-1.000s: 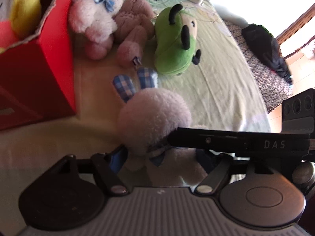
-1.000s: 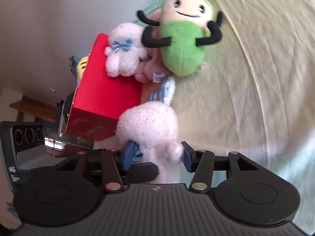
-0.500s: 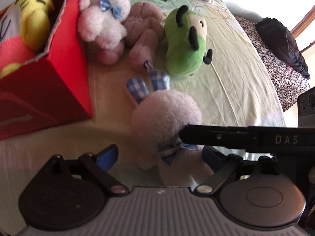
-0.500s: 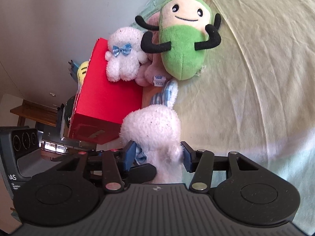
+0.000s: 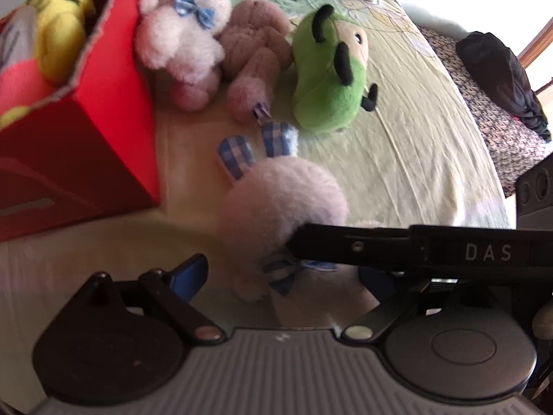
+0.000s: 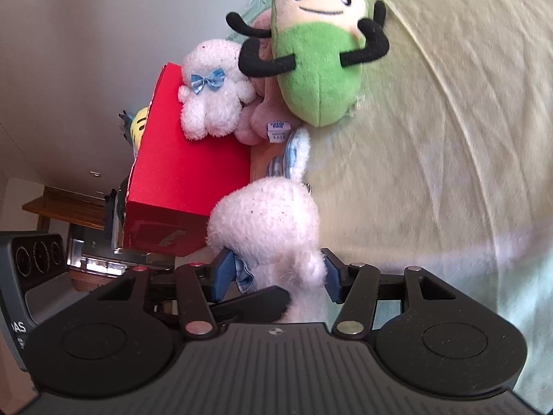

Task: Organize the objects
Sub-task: 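Carry the white bunny plush with the right tool toward the red box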

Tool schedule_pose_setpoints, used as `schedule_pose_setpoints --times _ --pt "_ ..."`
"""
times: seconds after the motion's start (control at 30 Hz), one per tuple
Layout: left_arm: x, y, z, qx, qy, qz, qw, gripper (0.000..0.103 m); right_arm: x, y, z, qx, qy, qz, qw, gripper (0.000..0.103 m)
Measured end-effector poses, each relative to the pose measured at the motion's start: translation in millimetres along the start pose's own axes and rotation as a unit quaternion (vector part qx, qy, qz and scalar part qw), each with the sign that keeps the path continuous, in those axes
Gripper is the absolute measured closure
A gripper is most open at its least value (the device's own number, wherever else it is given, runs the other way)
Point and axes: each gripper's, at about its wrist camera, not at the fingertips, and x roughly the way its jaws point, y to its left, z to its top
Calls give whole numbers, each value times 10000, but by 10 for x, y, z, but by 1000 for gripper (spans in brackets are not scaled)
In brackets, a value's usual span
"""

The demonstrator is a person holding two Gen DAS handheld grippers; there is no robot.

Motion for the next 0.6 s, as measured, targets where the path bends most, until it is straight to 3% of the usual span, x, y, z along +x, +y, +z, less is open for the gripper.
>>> schedule_pose_setpoints --times 0.03,0.07,0.33,0.6 --pt "17 3 -6 -16 46 -115 9999 13 8 8 -8 -24 19 19 10000 54" --pt "47 1 -14 -20 136 -233 9996 25 15 26 -19 -80 39 33 10000 56" --pt "-15 -90 -64 334 67 -184 9993 30 -67 196 -84 -528 -59 15 9986 62" --pt "-269 -141 -25 839 -333 -343 9953 30 -237 387 -122 -614 -432 -1 9972 62"
